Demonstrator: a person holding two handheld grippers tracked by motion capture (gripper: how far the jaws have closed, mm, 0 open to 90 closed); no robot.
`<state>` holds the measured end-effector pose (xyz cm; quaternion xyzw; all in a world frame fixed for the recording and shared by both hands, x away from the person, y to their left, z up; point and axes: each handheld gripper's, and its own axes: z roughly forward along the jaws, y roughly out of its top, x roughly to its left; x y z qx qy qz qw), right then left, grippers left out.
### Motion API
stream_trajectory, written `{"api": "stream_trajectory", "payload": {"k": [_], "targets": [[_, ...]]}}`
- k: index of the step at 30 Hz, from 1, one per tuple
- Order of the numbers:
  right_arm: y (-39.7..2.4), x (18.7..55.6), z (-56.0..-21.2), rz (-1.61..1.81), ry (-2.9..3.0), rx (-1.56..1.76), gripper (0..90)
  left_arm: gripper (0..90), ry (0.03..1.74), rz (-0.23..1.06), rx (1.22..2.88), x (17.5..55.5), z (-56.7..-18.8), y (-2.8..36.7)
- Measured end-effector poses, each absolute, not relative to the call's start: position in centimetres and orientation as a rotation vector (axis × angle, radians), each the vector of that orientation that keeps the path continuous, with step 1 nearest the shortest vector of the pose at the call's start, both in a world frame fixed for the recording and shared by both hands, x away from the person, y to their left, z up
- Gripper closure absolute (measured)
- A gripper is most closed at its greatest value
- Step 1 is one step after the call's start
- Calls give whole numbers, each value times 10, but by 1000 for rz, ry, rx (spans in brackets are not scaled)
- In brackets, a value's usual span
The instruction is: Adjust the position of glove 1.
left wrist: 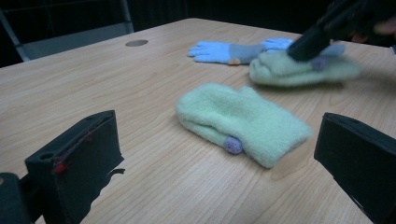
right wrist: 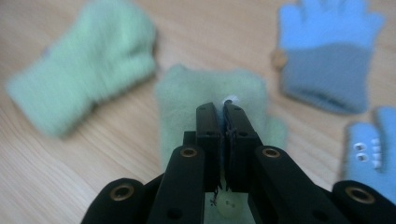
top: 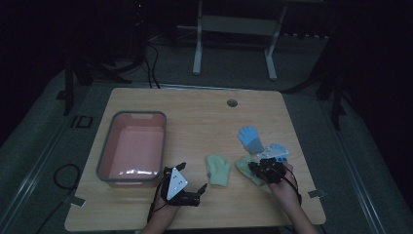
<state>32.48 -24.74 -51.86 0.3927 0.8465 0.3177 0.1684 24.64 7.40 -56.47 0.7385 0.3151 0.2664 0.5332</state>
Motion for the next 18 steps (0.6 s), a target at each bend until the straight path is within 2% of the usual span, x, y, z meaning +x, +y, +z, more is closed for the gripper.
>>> {"api": "stream_trajectory", "payload": {"k": [9,18], "targets": [[-242,316,-494,936,2168,1365,865,9,750,637,1762,246,-565,74],[-229,297,-511,905,1980,1543,865,26,746,630,1759,246,-565,74]]}}
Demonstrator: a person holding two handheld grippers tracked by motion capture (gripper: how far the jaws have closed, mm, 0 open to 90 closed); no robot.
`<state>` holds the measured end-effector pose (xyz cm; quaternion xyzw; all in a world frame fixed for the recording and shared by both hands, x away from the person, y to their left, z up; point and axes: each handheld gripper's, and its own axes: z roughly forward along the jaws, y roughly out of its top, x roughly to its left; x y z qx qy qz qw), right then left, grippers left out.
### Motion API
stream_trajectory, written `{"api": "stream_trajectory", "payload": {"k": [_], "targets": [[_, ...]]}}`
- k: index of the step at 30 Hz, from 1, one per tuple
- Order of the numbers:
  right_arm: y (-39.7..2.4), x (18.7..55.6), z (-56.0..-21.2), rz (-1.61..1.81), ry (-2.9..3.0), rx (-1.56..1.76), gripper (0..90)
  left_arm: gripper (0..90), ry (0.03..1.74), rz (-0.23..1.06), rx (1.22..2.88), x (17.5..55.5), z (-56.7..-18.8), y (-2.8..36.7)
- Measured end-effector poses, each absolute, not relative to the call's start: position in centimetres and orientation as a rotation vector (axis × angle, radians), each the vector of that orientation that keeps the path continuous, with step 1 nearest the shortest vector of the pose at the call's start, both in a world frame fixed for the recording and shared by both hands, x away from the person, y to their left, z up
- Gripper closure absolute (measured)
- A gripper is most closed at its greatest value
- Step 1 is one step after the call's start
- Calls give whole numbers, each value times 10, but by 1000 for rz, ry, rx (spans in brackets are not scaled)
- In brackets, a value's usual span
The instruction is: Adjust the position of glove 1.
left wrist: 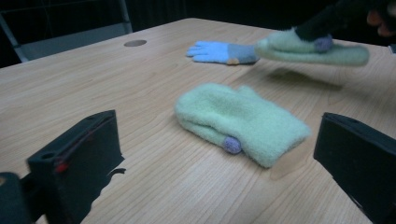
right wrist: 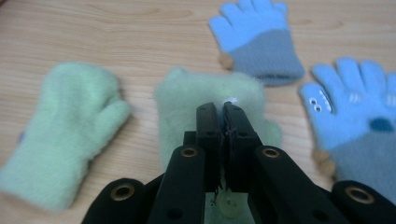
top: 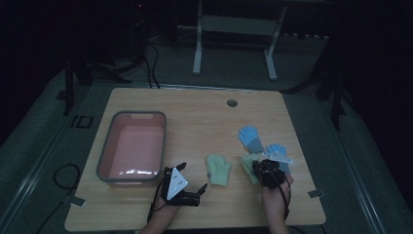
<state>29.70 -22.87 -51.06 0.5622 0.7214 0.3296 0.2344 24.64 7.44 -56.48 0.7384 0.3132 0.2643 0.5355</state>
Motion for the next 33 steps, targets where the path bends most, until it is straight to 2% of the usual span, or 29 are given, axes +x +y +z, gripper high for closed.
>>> {"api": "stream_trajectory", "payload": {"k": [9,14,18,19,22,25,29,33], "targets": [[-221,301,-544,832,1945,1618,859,37,745,621,1759,246,-565,75],[-223,302,-546,859,1945,1629,835,37,747,619,1759,247,-565,75],[-225,303,-540,871,1988,1602,715,36,737,611,1757,247,-565,75],[-225,303,-540,871,1988,1602,715,37,737,611,1757,247,-565,75],[-229,307,-532,891,2048,1562,635,36,732,612,1756,247,-565,75],[-235,310,-524,924,2104,1512,605,36,729,606,1754,247,-565,75],[-246,317,-512,983,2173,1442,601,32,705,555,1744,247,-565,77],[-265,328,-503,1027,2233,1376,606,31,699,557,1741,246,-565,77]]}}
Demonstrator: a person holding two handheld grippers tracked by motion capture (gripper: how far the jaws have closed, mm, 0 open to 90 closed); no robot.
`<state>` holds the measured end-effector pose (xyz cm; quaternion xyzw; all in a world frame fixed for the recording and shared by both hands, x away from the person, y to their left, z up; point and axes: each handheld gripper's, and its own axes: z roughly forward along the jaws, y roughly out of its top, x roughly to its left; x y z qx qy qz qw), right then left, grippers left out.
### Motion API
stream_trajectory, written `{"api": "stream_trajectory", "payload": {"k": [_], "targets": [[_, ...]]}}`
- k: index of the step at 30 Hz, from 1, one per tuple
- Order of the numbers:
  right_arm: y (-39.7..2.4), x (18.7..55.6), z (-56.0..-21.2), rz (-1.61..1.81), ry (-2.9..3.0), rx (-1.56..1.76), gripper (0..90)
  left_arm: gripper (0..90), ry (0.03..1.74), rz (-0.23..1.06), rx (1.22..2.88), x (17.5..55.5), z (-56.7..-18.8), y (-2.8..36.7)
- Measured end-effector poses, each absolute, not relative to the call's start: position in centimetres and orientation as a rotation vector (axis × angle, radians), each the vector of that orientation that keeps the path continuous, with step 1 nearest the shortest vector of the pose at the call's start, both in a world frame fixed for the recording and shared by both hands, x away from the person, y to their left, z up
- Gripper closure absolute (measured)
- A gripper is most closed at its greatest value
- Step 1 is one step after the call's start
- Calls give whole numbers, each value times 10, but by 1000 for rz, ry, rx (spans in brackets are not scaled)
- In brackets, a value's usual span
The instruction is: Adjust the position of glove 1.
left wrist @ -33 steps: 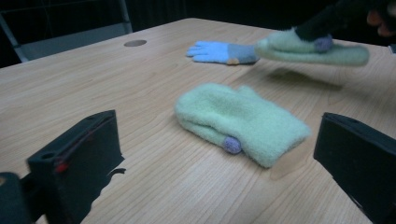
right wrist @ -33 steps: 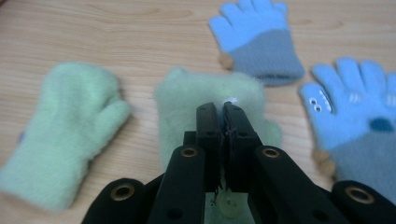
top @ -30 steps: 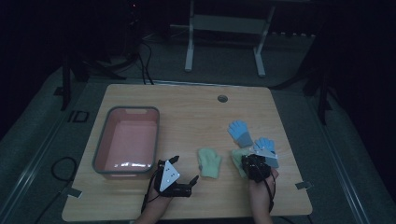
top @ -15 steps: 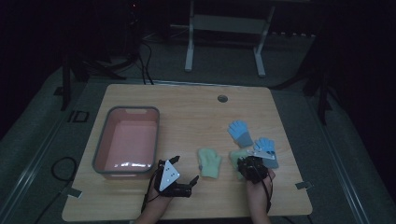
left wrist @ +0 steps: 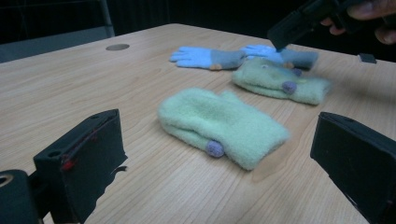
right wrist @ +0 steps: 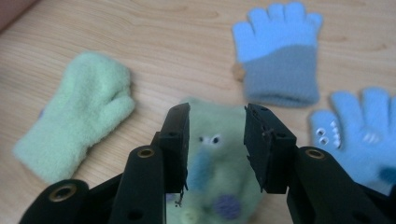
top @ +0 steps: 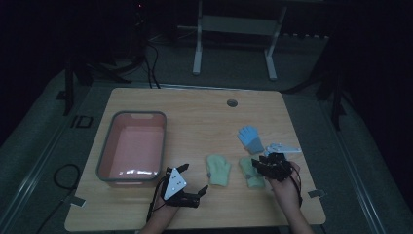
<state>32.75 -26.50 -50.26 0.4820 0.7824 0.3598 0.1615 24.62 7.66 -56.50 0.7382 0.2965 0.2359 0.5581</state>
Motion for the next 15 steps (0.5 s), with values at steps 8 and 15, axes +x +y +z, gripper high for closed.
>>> {"api": "stream_trajectory", "payload": {"k": [8,15], "targets": [[-291,336,-508,1107,2359,1214,607,18,730,611,1748,245,-565,76],[-283,318,-523,1097,2332,1165,599,11,737,600,1747,245,-565,76]]}}
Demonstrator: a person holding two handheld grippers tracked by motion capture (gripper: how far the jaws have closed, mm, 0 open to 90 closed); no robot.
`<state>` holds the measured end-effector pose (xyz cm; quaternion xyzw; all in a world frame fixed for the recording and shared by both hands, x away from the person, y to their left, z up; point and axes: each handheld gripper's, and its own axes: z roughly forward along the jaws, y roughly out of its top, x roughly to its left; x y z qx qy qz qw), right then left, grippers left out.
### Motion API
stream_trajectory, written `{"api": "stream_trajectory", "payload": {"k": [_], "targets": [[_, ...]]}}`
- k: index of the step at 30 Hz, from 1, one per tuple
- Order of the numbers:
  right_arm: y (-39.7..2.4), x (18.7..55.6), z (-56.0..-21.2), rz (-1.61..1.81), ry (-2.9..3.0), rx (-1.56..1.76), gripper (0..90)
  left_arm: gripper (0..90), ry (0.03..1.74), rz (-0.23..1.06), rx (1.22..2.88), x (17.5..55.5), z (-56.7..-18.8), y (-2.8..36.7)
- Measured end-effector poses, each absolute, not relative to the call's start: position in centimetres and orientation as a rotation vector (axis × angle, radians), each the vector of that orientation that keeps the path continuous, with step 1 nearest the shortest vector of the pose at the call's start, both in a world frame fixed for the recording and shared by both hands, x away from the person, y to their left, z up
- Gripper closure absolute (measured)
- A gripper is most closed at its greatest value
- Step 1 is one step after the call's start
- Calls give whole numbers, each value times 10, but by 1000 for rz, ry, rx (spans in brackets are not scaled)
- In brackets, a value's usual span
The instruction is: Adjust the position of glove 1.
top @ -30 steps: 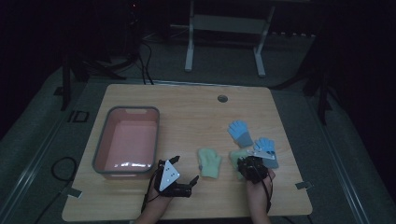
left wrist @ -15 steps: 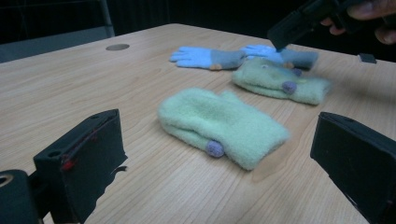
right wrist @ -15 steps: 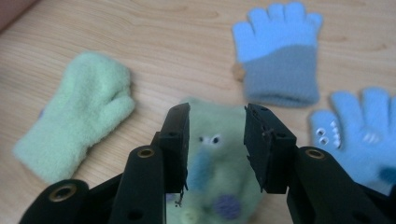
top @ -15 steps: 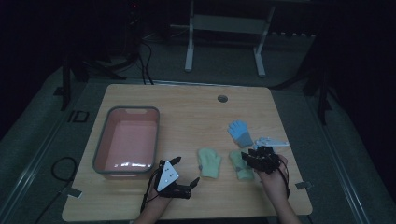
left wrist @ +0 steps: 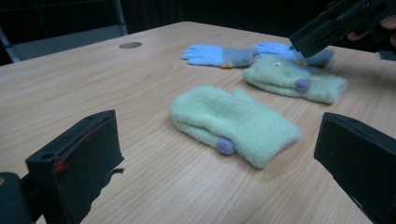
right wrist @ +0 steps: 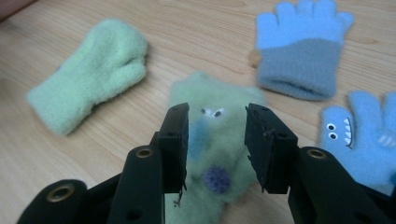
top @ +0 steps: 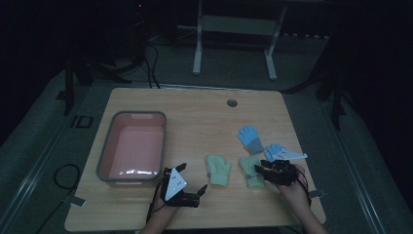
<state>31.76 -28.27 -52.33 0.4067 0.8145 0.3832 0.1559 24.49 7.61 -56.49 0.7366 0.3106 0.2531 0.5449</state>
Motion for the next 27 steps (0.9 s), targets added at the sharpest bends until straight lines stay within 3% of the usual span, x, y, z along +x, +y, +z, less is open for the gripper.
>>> {"api": "stream_trajectory", "payload": {"k": [11,17,25,27], "targets": [[-266,311,-551,965,2266,1148,605,12,724,584,1751,245,-565,75],[-260,308,-552,943,2273,1123,820,12,738,596,1745,245,-565,76],[-253,305,-536,995,2153,1279,859,12,746,591,1739,245,-565,76],[-247,300,-518,1049,2084,1310,860,12,749,585,1736,246,-565,77]]}}
